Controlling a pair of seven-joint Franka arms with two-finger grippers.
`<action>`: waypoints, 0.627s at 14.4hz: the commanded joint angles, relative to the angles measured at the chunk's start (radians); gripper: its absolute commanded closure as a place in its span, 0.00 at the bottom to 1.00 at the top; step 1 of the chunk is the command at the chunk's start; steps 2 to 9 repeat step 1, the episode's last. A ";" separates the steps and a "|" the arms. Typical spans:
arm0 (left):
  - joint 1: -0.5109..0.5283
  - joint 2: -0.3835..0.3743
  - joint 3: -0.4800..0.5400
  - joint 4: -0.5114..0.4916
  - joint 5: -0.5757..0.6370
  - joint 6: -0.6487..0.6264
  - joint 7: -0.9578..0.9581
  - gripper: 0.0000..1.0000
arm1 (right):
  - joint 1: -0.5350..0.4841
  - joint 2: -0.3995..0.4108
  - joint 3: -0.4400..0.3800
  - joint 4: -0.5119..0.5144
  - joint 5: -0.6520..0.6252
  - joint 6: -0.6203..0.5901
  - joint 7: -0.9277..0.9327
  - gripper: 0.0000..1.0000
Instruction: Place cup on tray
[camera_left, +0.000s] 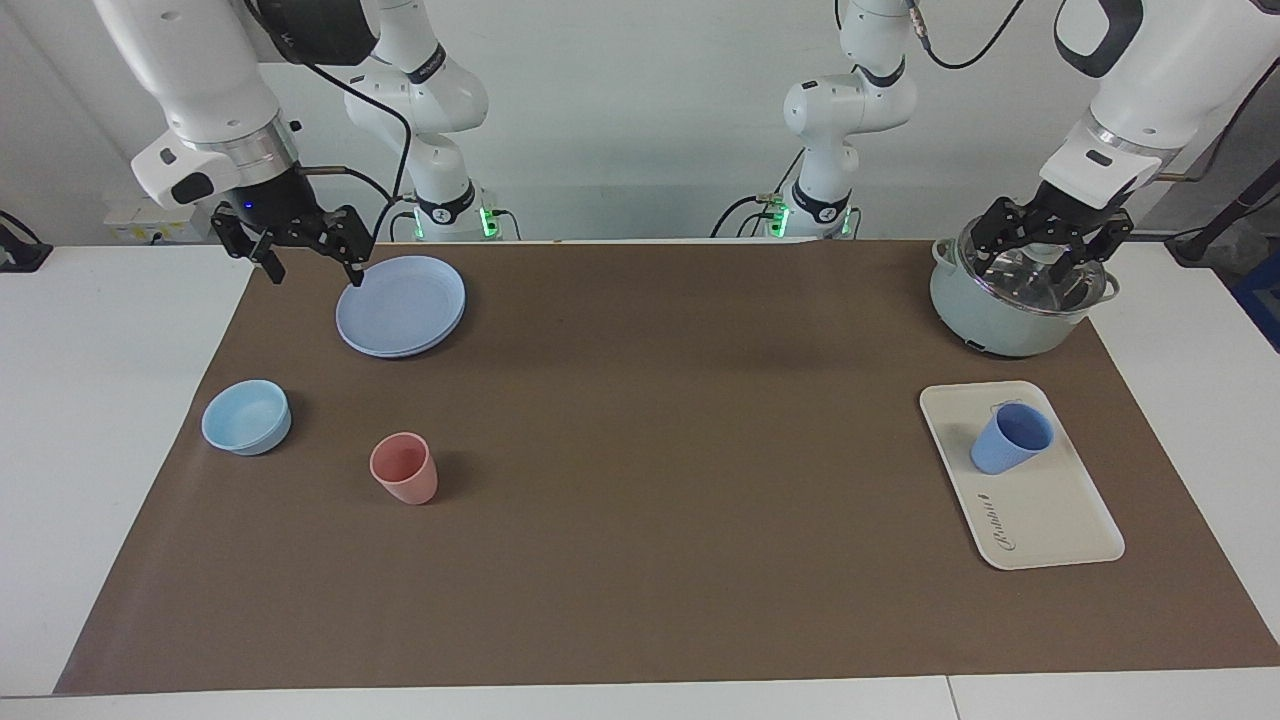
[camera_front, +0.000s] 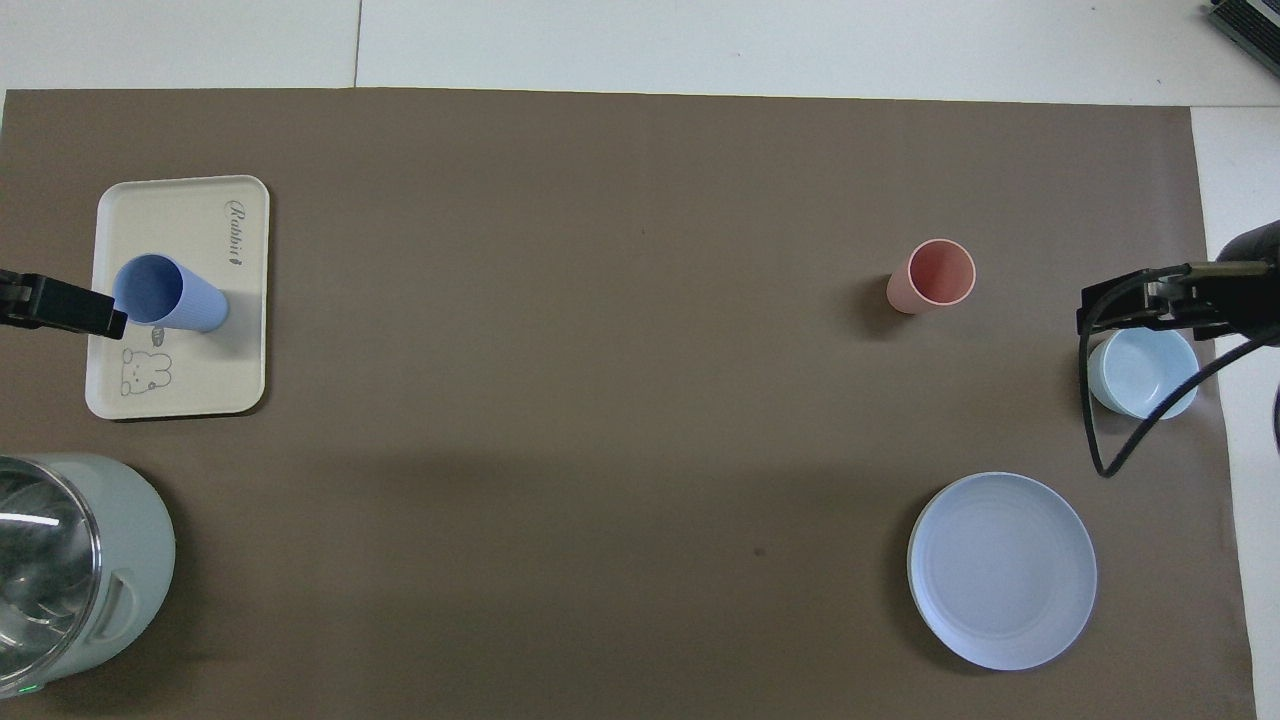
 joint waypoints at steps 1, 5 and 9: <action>0.007 -0.023 -0.003 -0.024 -0.011 -0.001 -0.005 0.00 | -0.021 -0.006 0.009 0.002 0.025 -0.027 -0.017 0.01; 0.007 -0.023 -0.003 -0.024 -0.011 -0.001 -0.005 0.00 | -0.021 -0.006 0.009 0.002 0.025 -0.027 -0.017 0.01; 0.007 -0.023 -0.003 -0.024 -0.011 -0.001 -0.005 0.00 | -0.021 -0.006 0.009 0.002 0.025 -0.027 -0.017 0.01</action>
